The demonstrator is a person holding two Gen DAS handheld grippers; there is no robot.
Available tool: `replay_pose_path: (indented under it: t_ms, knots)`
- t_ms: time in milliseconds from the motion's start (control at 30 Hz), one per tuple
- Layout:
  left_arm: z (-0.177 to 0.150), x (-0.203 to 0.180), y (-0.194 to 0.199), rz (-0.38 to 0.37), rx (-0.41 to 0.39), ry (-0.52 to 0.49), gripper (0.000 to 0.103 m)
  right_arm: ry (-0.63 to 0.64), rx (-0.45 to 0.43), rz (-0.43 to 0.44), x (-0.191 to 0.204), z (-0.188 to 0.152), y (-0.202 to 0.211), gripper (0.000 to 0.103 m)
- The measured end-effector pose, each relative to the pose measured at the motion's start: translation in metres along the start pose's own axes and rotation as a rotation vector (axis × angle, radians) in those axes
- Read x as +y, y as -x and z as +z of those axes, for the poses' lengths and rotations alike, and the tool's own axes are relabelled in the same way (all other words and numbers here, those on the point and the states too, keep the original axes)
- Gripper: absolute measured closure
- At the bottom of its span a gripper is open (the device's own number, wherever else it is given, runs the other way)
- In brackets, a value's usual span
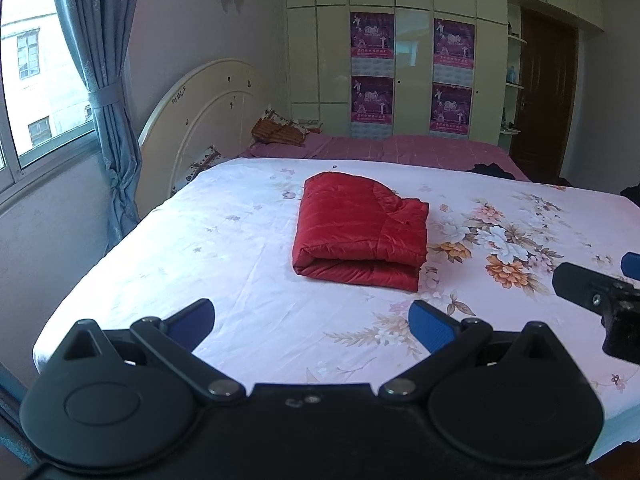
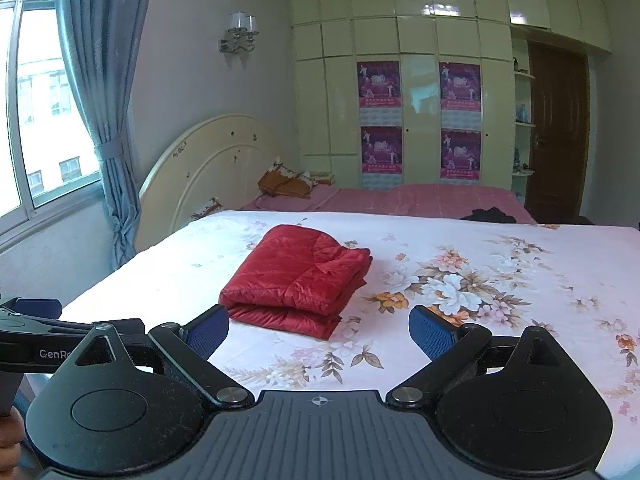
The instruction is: Fold large clothes
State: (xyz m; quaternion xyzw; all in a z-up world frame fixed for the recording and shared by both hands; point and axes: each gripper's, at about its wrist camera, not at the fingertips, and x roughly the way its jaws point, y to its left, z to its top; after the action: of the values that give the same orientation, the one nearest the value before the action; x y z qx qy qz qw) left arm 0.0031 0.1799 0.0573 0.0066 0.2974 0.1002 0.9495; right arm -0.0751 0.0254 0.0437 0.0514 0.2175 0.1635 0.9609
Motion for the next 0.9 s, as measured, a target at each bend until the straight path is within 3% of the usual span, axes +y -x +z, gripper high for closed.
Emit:
replay_pose_path:
  t_ms: [900]
  knots:
    - [0.004, 0.007, -0.01, 0.007, 0.011, 0.005, 0.0, 0.005, 0.018, 0.011, 0.003, 0.001, -0.015, 0.007]
